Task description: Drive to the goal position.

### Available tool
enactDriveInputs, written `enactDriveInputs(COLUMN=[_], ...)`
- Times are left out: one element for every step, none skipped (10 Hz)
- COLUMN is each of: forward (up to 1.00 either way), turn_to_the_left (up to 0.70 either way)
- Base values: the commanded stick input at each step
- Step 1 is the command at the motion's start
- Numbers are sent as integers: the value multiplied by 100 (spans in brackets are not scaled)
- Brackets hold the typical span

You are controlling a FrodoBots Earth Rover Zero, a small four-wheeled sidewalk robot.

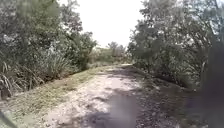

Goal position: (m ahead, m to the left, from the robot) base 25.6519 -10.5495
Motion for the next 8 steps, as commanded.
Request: enactDriveInputs(forward=[85,85,85,85,85,85,85,85], turn_to_the_left=[0,0,0,0,0,0,0,0])
